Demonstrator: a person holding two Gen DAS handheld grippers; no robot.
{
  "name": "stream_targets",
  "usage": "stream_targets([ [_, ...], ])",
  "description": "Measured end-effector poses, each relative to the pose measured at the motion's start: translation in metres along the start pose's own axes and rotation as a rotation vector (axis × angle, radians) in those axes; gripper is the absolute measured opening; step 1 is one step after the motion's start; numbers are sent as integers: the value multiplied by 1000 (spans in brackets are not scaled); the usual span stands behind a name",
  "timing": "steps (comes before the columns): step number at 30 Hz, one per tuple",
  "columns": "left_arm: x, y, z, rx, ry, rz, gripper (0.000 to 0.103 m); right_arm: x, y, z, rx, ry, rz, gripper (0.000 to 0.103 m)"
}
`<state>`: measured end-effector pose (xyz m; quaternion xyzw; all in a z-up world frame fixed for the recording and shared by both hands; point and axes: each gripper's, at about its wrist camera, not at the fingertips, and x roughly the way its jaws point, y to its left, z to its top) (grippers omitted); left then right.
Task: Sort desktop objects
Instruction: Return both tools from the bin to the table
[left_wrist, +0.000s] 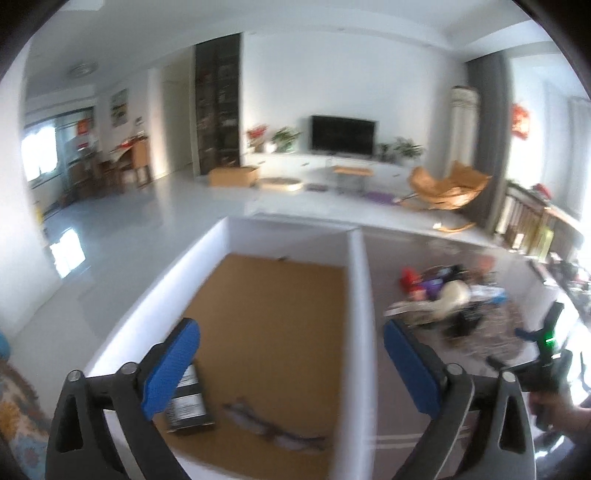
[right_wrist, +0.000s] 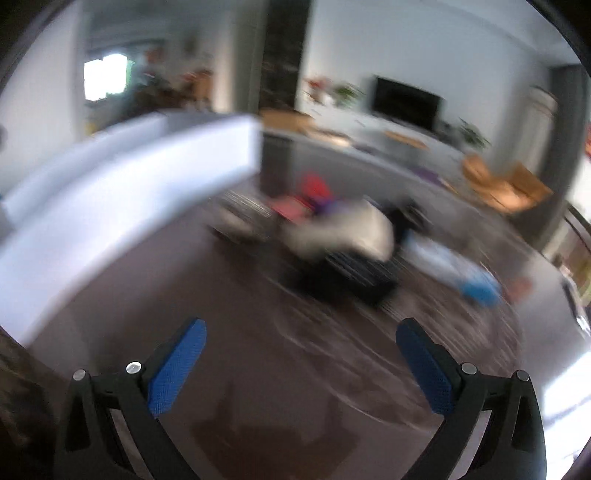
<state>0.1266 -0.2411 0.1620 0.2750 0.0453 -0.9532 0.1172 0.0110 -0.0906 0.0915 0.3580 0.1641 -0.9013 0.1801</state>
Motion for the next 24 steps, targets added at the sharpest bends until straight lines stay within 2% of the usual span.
stream_targets([
  [4, -16, -44, 12, 50, -30, -115, 103, 9, -52, -29, 44, 83, -85, 103],
  [8, -25, -92, 16, 108, -25, -226, 103, 12, -79, -46, 126, 123, -85, 103],
  [11, -19, -125, 12, 142, 10, -293, 103, 18, -87, -46, 170, 140, -106, 103],
  [16, 27, -170, -19, 169, 176, -361, 103, 26, -93, -50, 235, 164, -52, 103],
  [18, 57, -182, -41, 166, 264, -376, 103, 28, -98, -53, 270, 172, -19, 103],
  [21, 104, -195, -71, 172, 374, -336, 103, 34, -98, -51, 269, 172, -28, 103],
  [24, 138, -201, -86, 171, 423, -285, 103, 35, -97, -50, 270, 173, -27, 103],
])
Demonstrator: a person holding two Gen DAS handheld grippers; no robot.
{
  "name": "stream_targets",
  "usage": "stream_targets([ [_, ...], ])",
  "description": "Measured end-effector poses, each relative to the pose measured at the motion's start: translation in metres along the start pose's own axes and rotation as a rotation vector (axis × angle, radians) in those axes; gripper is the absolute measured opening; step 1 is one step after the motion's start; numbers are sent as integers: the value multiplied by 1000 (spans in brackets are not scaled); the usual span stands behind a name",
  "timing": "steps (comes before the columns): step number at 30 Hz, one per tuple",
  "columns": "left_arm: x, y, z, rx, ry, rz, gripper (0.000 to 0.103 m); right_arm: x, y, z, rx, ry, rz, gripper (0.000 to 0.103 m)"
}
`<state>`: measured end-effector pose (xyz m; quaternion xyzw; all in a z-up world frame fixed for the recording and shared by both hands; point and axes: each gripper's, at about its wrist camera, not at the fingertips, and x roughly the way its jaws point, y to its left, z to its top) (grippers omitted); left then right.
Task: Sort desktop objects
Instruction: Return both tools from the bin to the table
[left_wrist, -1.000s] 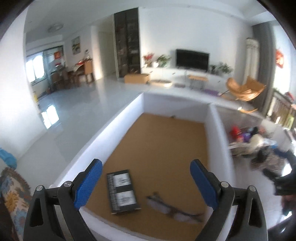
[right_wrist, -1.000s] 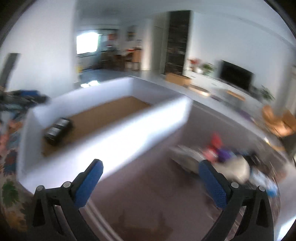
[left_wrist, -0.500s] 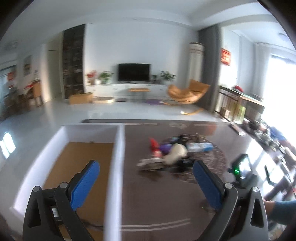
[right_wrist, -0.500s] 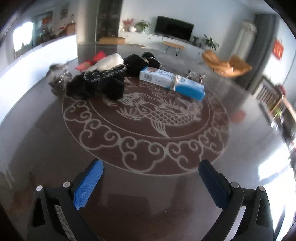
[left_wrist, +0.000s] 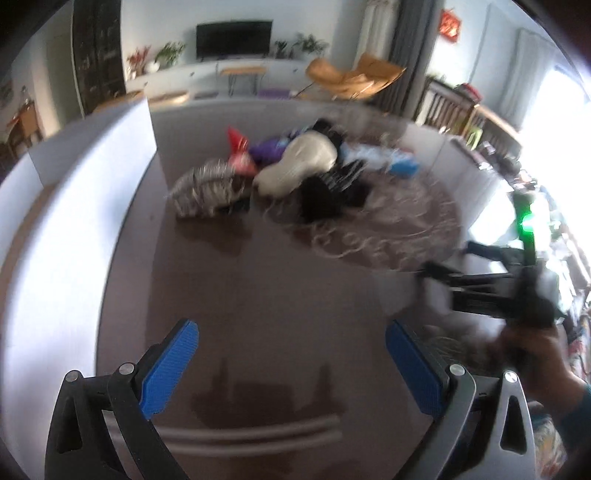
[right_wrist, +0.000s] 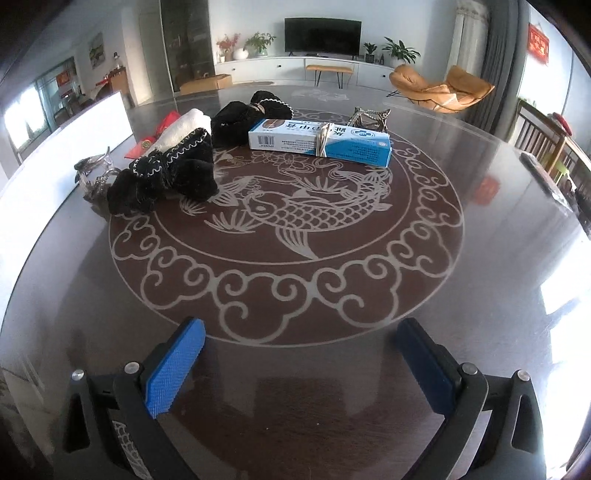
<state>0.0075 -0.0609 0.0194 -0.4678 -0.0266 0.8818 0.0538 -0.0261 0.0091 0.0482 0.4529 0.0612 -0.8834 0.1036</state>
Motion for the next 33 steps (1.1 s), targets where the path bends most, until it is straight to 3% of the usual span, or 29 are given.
stream_targets([
  [8, 46, 6, 14, -11, -2, 111, 103, -1, -1, -1, 0, 0, 0, 103],
  [14, 59, 16, 14, -59, 3, 93, 103, -1, -1, -1, -1, -1, 0, 103],
  [23, 69, 9, 14, -11, -3, 143, 103, -1, -1, -1, -1, -1, 0, 103],
  [33, 70, 9, 14, -14, -5, 140, 103, -1, -1, -1, -1, -1, 0, 103],
])
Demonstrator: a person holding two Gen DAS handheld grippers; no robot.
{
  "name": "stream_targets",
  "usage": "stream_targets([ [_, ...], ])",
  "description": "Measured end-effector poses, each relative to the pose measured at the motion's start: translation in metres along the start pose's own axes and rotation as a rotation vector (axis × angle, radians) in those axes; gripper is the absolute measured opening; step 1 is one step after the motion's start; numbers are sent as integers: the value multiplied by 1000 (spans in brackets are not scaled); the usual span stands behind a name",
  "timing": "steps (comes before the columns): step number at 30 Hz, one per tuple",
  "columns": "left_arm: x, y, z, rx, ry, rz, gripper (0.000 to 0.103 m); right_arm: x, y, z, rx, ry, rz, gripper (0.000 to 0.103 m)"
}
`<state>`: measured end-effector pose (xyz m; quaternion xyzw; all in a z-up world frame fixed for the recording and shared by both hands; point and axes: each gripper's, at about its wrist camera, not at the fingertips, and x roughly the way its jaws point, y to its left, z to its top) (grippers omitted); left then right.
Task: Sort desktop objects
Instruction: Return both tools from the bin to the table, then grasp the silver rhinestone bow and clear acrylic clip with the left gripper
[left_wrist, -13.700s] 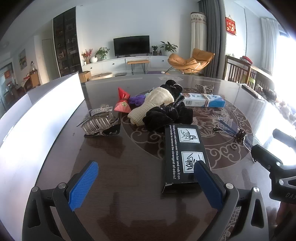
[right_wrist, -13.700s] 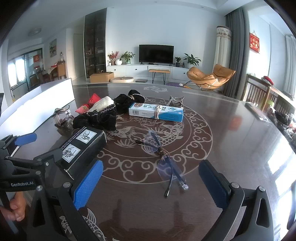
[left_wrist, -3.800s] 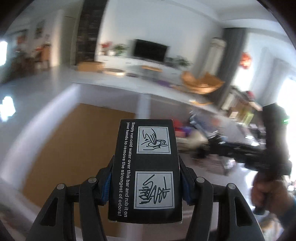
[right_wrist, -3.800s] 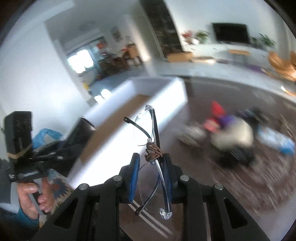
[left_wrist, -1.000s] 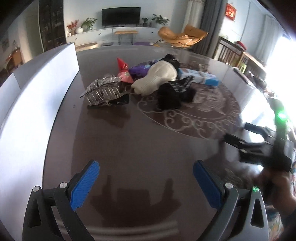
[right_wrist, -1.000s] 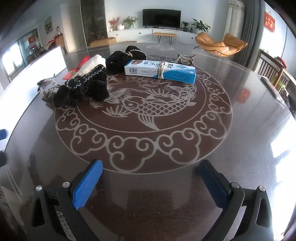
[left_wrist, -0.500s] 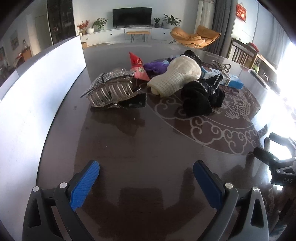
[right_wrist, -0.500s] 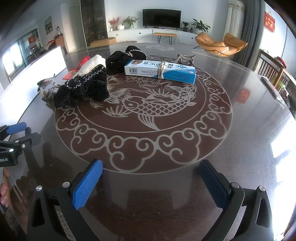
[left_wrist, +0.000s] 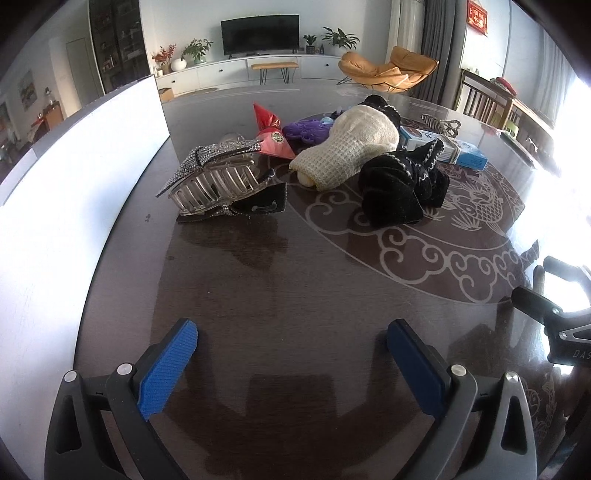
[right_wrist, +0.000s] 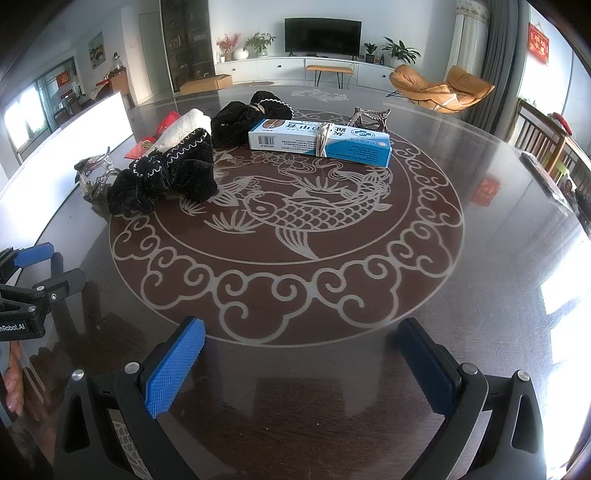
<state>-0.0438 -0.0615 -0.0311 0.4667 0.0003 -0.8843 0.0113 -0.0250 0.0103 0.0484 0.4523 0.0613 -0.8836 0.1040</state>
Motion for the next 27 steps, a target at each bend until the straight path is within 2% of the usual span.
stream_targets([
  [14, -2, 2, -2, -4, -3, 0, 103, -1, 0, 0, 0, 0, 0, 103],
  [18, -9, 17, 5, -44, -36, -32, 103, 0, 1, 0, 0, 0, 0, 103],
  [21, -20, 30, 35, -38, -85, 58, 103, 0, 0, 0, 0, 0, 0, 103],
  [24, -26, 41, 75, -72, -125, 32, 103, 0, 1, 0, 0, 0, 0, 103],
  [27, -5, 41, 106, -74, -88, 39, 103, 0, 0, 0, 0, 0, 0, 103],
])
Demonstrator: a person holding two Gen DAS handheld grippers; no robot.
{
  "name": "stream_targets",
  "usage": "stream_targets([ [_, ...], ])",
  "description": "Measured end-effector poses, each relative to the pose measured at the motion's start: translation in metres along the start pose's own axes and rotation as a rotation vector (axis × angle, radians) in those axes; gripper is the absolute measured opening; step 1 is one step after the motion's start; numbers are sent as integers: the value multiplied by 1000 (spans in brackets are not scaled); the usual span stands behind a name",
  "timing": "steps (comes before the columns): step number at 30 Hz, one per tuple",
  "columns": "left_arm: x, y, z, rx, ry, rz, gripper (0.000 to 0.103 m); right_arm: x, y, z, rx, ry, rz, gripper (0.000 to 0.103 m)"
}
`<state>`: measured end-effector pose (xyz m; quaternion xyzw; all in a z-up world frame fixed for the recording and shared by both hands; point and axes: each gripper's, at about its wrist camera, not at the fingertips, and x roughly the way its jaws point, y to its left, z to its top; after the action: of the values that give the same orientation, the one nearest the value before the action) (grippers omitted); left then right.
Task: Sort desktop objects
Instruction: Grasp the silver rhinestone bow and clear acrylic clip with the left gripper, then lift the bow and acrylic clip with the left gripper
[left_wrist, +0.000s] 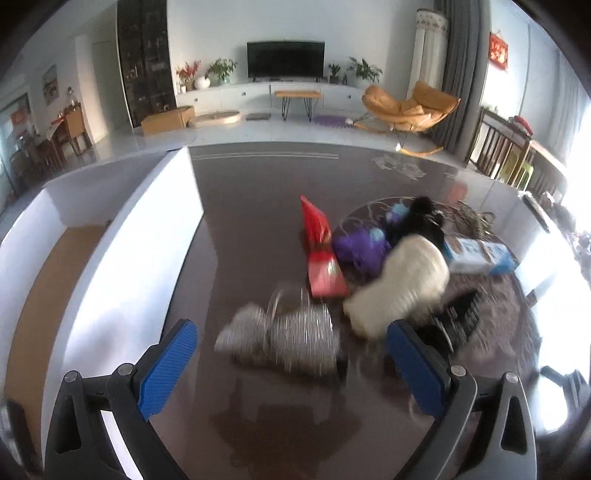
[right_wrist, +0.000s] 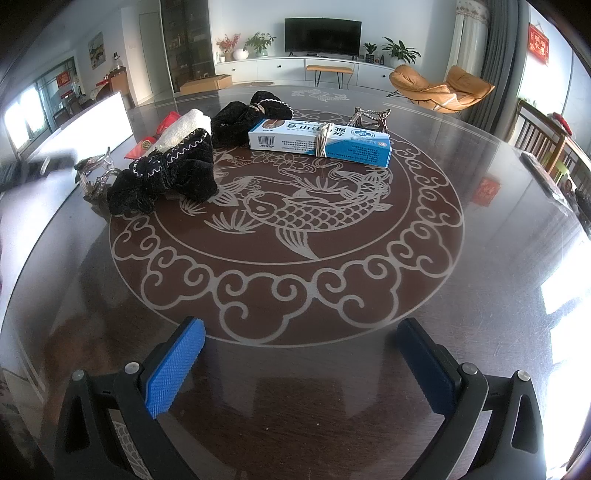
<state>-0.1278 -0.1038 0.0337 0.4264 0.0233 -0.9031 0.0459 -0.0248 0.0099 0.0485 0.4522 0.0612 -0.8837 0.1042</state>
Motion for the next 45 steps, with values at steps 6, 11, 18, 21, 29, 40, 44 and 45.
stream_targets([
  [6, 56, -2, 7, -2, 88, 112, 103, 1, 1, 0, 0, 0, 0, 103],
  [11, 72, 3, -6, -1, 90, 92, 103, 0, 0, 0, 0, 0, 0, 103],
  [18, 62, -1, -18, 21, 48, -6, 81, -4, 1, -3, 0, -1, 0, 103],
  [21, 52, -10, -30, 78, 32, -39, 78, -3, 2, -3, 0, -1, 1, 103],
  [29, 6, -23, -77, 240, 41, -181, 78, -4, 1, -3, 0, -1, 1, 103],
  [40, -5, -15, -92, 209, 65, -140, 93, -3, 1, -3, 0, -1, 1, 103],
  [44, -4, -12, -96, 202, 70, -134, 96, -4, 1, -3, 0, -1, 1, 103],
  [45, -4, -11, -97, 199, 72, -132, 98, -3, 1, -3, 0, -1, 1, 103],
])
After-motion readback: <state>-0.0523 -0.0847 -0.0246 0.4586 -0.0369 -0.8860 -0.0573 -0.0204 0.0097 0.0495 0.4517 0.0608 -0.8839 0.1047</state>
